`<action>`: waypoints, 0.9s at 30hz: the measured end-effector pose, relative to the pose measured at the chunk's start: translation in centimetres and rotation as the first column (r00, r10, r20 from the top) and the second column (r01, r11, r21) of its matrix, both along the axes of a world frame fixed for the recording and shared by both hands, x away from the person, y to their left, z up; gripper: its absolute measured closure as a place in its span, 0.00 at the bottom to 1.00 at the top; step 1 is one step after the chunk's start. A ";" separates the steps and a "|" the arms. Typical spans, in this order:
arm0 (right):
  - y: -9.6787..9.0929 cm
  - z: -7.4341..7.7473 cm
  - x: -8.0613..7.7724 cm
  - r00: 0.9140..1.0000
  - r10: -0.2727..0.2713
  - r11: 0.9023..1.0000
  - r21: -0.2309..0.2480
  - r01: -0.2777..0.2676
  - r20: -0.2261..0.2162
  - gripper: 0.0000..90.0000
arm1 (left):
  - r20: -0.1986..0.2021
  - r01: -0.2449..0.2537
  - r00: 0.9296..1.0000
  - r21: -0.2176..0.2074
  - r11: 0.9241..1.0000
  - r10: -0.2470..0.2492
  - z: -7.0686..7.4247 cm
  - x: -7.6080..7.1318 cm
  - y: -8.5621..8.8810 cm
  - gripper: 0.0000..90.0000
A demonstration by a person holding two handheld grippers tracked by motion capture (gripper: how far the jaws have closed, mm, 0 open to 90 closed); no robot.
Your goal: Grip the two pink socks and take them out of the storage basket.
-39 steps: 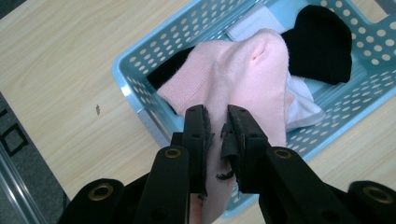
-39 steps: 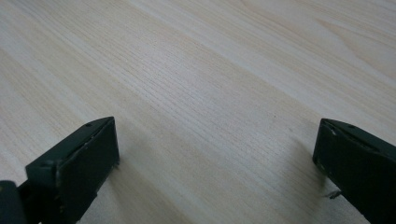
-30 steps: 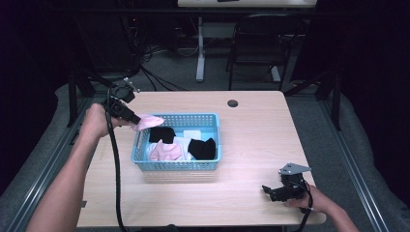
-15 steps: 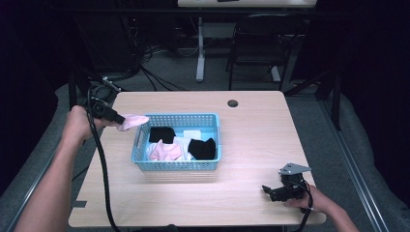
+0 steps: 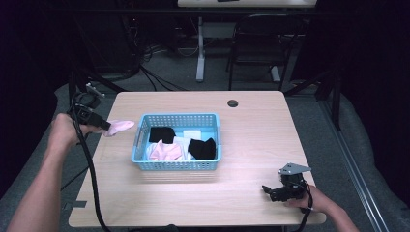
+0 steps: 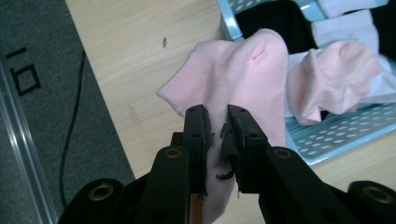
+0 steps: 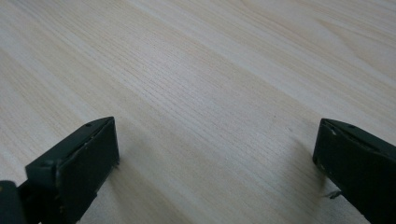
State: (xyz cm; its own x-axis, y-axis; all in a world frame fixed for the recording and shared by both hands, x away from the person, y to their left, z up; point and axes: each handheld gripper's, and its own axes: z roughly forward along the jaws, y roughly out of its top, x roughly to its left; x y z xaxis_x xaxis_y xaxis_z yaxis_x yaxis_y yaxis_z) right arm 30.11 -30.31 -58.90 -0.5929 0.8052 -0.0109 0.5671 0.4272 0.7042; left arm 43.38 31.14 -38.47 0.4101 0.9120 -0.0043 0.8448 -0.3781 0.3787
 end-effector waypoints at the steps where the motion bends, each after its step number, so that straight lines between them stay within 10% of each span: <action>1: 0.0 0.0 0.0 1.000 0.000 1.000 0.000 0.000 0.000 0.00 | 0.000 0.000 1.000 0.000 1.000 0.000 0.0 0.0 0.0 0.86; 27: 0.0 0.0 0.0 1.000 0.001 1.000 0.007 -0.001 -0.001 0.00 | -0.082 -0.103 0.992 -0.040 0.994 0.100 -6.8 -1.0 3.2 0.86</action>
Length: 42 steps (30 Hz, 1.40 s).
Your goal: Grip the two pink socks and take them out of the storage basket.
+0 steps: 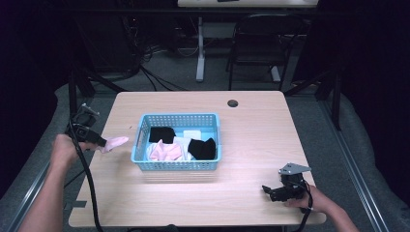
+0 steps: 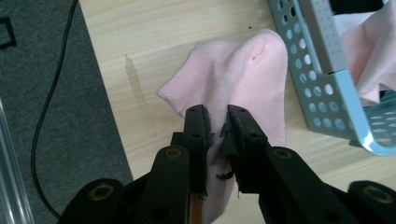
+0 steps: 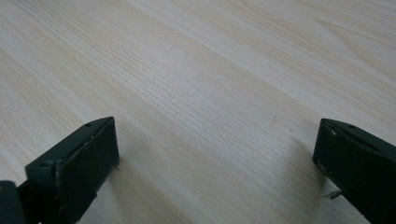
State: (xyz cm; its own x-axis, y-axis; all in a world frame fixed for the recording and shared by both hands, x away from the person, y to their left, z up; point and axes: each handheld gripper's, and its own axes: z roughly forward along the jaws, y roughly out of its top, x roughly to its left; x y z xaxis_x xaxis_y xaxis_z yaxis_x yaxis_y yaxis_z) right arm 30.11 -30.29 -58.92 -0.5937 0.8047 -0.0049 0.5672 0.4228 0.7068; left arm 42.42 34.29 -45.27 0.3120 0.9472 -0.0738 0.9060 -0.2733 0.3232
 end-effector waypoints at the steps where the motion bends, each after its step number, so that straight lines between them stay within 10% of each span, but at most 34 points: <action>1: 0.0 0.0 0.0 1.000 0.001 1.000 0.000 -0.001 -0.001 0.00 | -0.003 -0.012 1.000 -0.016 1.000 0.012 -0.5 -0.1 0.2 0.86; 34: 0.0 0.0 0.0 1.000 0.001 1.000 0.000 -0.001 -0.001 0.00 | -0.055 -0.042 0.998 -0.018 0.999 0.041 -8.3 -1.3 -0.4 0.80; 42: 0.0 0.0 0.0 1.000 0.002 1.000 0.000 -0.002 -0.001 0.00 | -0.029 -0.068 0.997 -0.047 0.997 0.067 -7.5 -2.1 0.1 0.35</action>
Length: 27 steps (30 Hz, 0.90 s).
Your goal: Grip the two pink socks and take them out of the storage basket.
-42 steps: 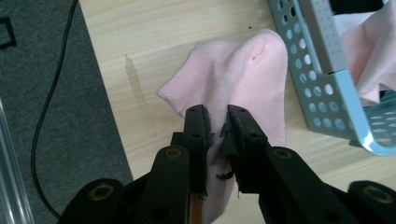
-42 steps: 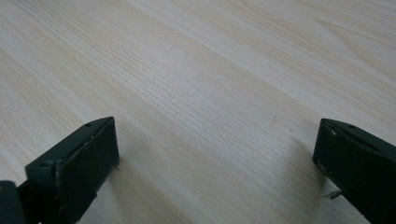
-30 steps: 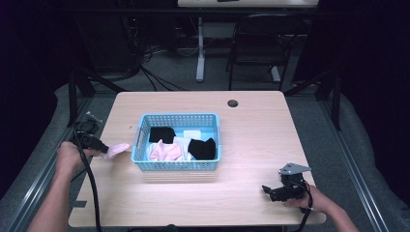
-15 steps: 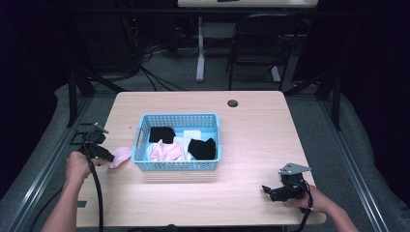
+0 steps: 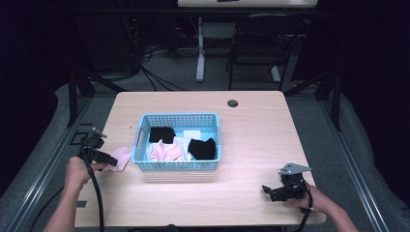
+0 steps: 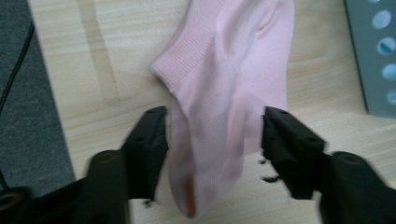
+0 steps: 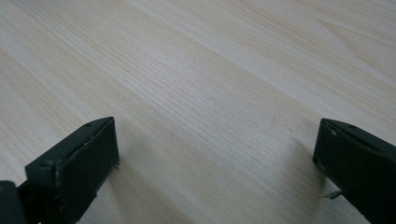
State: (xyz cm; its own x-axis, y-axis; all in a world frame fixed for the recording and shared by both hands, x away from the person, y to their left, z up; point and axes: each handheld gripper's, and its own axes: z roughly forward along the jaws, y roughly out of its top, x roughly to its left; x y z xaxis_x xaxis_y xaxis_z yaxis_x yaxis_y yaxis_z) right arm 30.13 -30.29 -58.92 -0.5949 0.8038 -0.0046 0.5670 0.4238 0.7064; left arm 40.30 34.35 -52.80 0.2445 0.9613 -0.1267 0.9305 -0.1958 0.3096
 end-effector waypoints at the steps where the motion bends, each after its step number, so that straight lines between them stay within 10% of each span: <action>1: 0.0 0.0 0.0 1.000 0.000 1.000 0.000 0.000 0.000 0.00 | 0.008 0.003 1.000 -0.010 1.000 -0.003 0.5 -0.1 0.1 0.35; 11: 0.0 0.0 0.0 1.000 0.001 1.000 -0.003 -0.001 -0.001 0.00 | 0.149 0.068 0.987 -0.003 0.998 -0.067 7.2 -0.6 -1.9 0.10; 27: 0.0 0.0 0.0 1.000 0.001 1.000 -0.003 -0.001 -0.001 0.00 | 0.194 0.214 0.957 0.042 0.976 -0.218 9.4 0.7 -8.8 0.00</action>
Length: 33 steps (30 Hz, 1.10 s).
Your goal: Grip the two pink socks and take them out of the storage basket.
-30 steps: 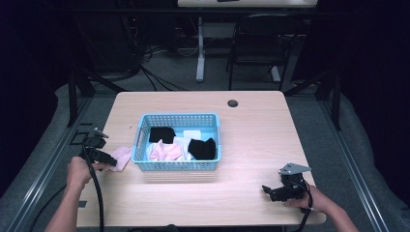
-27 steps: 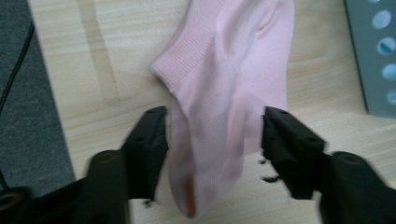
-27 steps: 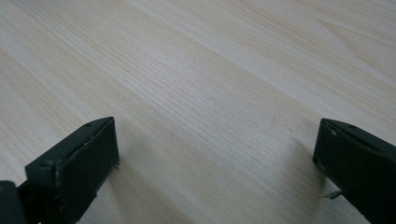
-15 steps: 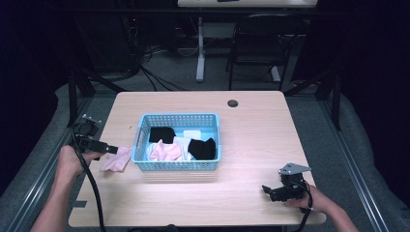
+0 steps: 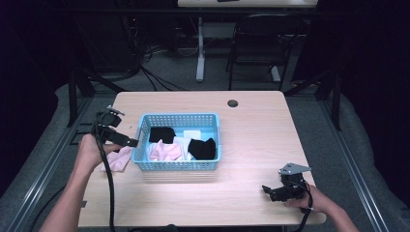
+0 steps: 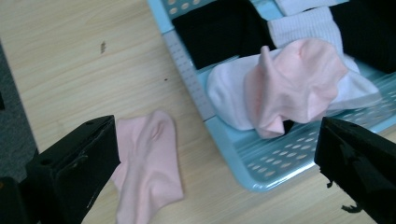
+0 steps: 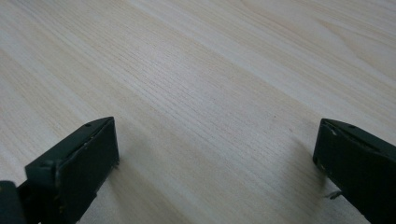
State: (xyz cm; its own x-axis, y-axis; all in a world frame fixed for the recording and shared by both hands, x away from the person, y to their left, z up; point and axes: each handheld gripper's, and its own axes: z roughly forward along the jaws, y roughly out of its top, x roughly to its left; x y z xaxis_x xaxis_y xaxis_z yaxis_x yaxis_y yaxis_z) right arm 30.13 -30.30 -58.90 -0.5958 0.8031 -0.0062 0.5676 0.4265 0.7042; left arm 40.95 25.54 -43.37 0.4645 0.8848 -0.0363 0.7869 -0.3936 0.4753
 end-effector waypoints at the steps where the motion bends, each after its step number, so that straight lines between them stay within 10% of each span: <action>1: 0.0 0.0 0.0 1.000 0.000 1.000 0.000 0.000 0.000 0.00 | 0.000 0.005 1.000 -0.007 1.000 -0.005 0.0 0.1 -0.5 0.00; 20: 0.0 0.0 0.0 1.000 0.000 1.000 0.000 0.000 0.001 0.00 | -0.093 0.126 0.988 0.015 0.992 -0.124 -3.2 2.7 -7.4 0.03; 33: 0.0 0.0 0.0 1.000 0.002 1.000 0.000 -0.002 0.000 0.00 | -0.237 0.132 0.964 0.032 0.991 -0.121 -7.3 4.1 -9.0 0.21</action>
State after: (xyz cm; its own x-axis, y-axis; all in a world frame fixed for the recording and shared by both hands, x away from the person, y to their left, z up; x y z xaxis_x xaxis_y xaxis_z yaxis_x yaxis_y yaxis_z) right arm 30.13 -30.33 -58.89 -0.5977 0.8017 -0.0065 0.5665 0.4281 0.7041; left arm 45.02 16.55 -50.69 0.5560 0.8229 -0.1174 0.8165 -0.5143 0.2623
